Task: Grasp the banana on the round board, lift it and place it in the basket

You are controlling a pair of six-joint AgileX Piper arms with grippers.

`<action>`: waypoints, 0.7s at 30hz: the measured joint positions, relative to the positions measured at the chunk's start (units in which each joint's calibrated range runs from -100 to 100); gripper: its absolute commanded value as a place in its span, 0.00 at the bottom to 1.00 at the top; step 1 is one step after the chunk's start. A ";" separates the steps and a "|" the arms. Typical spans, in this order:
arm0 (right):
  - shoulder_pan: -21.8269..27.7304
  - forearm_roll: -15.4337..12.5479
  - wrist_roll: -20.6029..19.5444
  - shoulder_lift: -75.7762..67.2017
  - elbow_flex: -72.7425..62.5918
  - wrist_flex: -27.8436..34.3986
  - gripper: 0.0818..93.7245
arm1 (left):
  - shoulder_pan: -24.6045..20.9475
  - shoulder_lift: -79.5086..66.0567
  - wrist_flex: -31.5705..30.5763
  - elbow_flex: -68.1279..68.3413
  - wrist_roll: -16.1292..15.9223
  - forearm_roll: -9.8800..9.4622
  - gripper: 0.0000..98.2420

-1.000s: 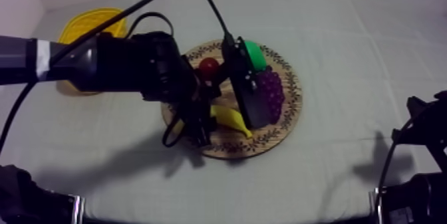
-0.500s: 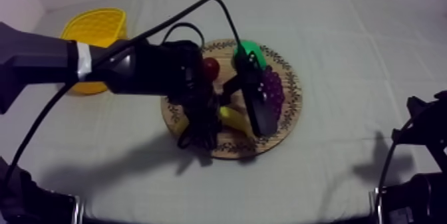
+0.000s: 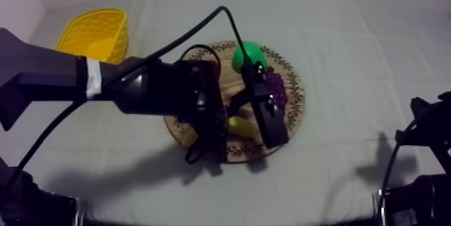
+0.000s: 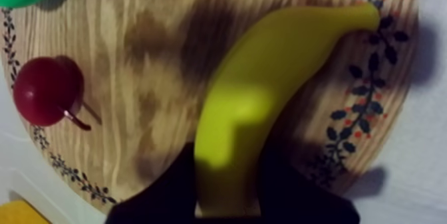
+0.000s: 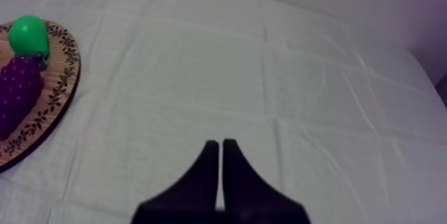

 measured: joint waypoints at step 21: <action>0.00 0.00 0.00 0.00 0.00 -0.03 0.00 | -10.03 -23.21 8.05 -7.18 -3.41 -3.61 0.16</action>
